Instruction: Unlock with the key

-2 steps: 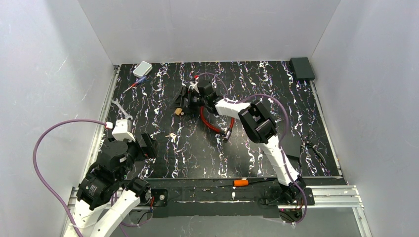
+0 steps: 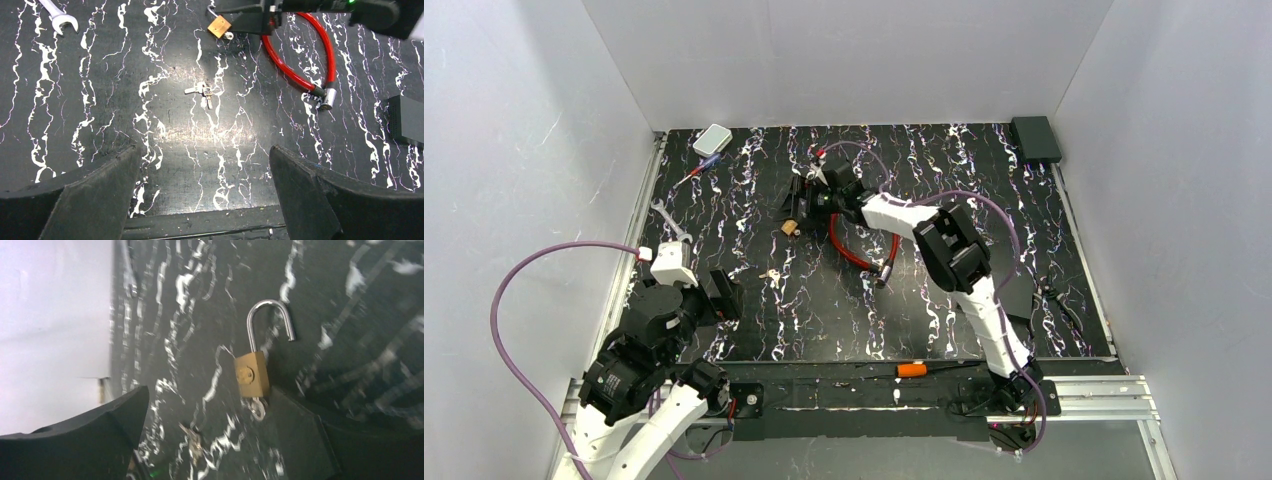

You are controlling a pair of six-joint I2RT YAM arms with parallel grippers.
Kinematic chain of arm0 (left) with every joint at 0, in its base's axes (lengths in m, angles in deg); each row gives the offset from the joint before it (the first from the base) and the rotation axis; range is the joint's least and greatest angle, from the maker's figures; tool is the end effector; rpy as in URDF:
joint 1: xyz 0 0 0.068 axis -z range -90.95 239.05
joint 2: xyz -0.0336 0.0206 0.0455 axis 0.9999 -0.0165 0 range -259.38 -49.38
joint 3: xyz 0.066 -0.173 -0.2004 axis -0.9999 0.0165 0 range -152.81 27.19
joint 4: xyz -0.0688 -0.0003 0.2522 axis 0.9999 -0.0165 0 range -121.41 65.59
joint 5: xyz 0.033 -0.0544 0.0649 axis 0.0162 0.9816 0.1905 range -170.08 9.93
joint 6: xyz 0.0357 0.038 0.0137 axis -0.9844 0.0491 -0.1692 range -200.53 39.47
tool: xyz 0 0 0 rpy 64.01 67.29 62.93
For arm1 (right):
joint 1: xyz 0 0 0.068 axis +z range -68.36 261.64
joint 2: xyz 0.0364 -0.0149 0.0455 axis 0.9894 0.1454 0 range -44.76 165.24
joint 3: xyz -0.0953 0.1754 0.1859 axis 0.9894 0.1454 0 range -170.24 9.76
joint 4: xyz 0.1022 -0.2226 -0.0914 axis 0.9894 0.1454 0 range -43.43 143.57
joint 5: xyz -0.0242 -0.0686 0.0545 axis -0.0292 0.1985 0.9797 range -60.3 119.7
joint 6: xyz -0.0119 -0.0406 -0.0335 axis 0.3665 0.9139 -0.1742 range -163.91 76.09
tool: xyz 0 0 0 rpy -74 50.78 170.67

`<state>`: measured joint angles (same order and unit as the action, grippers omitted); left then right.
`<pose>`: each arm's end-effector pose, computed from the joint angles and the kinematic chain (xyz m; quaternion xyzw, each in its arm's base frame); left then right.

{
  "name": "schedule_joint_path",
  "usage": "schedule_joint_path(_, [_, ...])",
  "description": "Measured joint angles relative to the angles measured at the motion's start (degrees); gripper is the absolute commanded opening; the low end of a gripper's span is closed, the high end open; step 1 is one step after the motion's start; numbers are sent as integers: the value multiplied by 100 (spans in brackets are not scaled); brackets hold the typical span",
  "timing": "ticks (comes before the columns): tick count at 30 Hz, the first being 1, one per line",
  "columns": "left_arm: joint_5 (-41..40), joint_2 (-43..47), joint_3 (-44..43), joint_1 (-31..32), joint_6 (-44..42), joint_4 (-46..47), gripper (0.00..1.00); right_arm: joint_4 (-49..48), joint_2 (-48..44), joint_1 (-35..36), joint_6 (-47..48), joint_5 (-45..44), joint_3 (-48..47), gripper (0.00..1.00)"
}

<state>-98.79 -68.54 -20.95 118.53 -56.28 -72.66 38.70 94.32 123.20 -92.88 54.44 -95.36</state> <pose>0.0557 -0.0184 0.3358 -0.0573 0.8081 -0.1398 0.5694 0.4030 0.3771 0.1524 -0.0596 0.8344 0.4951 0.2348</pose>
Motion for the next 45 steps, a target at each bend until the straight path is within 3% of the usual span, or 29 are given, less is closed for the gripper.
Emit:
schedule_joint_path(7, [-47,-2,0,0,2,-2,98,2128,-979,69,1578,-1123,25,97])
schedule_joint_path(12, [-83,-6,0,0,2,-2,98,2610,-1733,387,2397,-1706,394,90])
schedule_joint_path(18, [-143,-49,0,0,3,-4,98,2690,-2064,1306,3235,-2299,492,79])
schedule_joint_path(28, [-240,-50,0,0,23,-17,98,2786,-1869,1680,3551,-2696,505,65])
schedule_joint_path(45, [-308,-48,0,0,39,-20,98,2991,-1160,1957,3218,-3045,57,68])
